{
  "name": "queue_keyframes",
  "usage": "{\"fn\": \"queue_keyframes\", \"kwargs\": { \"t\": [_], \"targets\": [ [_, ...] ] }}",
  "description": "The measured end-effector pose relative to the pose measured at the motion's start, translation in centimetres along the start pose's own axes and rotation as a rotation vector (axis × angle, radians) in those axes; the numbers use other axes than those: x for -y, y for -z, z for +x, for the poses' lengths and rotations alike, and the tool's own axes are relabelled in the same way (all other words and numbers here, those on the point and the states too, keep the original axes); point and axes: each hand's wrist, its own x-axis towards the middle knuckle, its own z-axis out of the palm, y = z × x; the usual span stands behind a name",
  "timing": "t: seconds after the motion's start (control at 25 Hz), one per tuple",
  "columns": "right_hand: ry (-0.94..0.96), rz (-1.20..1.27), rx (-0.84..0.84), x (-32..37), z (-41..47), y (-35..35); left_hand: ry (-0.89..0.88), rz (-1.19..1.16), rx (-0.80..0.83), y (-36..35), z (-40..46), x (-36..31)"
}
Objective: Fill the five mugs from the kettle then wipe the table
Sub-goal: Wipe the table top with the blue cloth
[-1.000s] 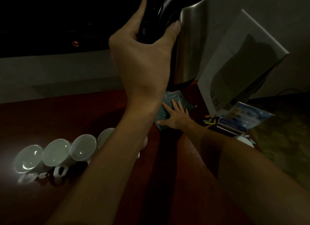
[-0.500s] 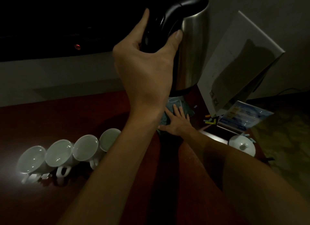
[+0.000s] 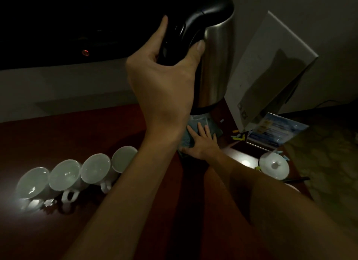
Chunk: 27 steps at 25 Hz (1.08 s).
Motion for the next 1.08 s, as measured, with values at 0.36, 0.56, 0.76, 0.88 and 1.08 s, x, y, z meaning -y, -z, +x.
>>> {"fn": "queue_keyframes", "kwargs": {
  "t": [0.36,0.56,0.76,0.88,1.08],
  "targets": [
    [-0.018,-0.007,0.058,0.0,1.8,1.7,-0.022,0.000,0.025,-0.3,-0.1,-0.1],
    [-0.021,0.018,0.024,0.0,0.7,0.9,0.011,-0.007,0.040,-0.2,-0.8,-0.4],
    [-0.036,0.026,0.001,-0.4,-1.1,-0.7,0.032,-0.030,0.055,0.0,-1.3,-1.3],
    [-0.010,0.005,0.001,-0.4,-0.3,0.2,0.024,-0.023,0.063,0.2,-2.0,-1.7],
    [-0.012,0.006,-0.019,-0.7,-3.4,-1.5,0.087,-0.026,0.064,1.6,-4.6,-2.4]
  ]
}}
